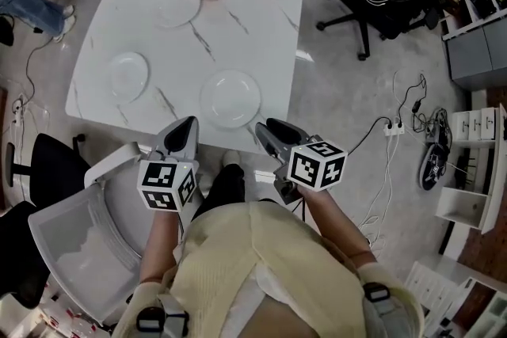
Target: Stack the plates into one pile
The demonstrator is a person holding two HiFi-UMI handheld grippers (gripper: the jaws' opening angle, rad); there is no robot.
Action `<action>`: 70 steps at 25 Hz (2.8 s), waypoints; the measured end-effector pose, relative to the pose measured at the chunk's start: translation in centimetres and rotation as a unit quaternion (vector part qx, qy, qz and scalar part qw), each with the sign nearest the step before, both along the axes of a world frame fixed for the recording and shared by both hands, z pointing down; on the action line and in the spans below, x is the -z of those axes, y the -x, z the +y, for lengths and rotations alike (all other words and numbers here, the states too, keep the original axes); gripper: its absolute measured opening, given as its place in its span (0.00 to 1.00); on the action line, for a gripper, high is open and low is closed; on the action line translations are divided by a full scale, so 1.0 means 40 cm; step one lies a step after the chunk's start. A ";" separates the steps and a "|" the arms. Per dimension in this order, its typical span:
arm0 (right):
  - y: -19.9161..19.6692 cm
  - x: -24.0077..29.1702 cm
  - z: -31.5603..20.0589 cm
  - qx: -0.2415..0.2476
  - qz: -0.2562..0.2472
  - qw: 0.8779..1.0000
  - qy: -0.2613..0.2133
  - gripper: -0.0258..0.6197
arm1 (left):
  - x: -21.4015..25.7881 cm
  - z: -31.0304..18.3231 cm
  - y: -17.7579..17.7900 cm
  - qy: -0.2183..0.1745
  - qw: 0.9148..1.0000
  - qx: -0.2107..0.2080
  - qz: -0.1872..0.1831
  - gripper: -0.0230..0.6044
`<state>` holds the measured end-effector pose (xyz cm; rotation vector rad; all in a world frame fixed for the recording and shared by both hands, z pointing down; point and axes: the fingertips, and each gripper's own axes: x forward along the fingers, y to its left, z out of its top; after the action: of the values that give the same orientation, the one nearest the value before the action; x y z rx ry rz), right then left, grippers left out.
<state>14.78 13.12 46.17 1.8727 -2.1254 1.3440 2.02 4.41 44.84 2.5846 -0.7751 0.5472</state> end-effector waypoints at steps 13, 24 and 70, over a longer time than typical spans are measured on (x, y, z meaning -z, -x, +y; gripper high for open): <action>-0.054 -0.086 -0.088 -0.016 -0.011 0.998 0.059 0.23 | -0.062 -0.117 0.010 0.010 0.999 0.010 -0.034 0.05; -0.087 -0.150 -0.145 0.021 -0.022 0.994 0.108 0.23 | -0.073 -0.140 0.021 0.010 0.996 0.067 -0.064 0.05; -0.090 -0.114 -0.197 0.084 -0.102 0.989 0.069 0.08 | -0.006 -0.153 0.014 -0.029 0.980 0.192 -0.046 0.05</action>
<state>18.37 5.25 50.74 1.5284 -2.1549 1.6581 1.45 -1.72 45.09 2.3811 -1.3000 0.5299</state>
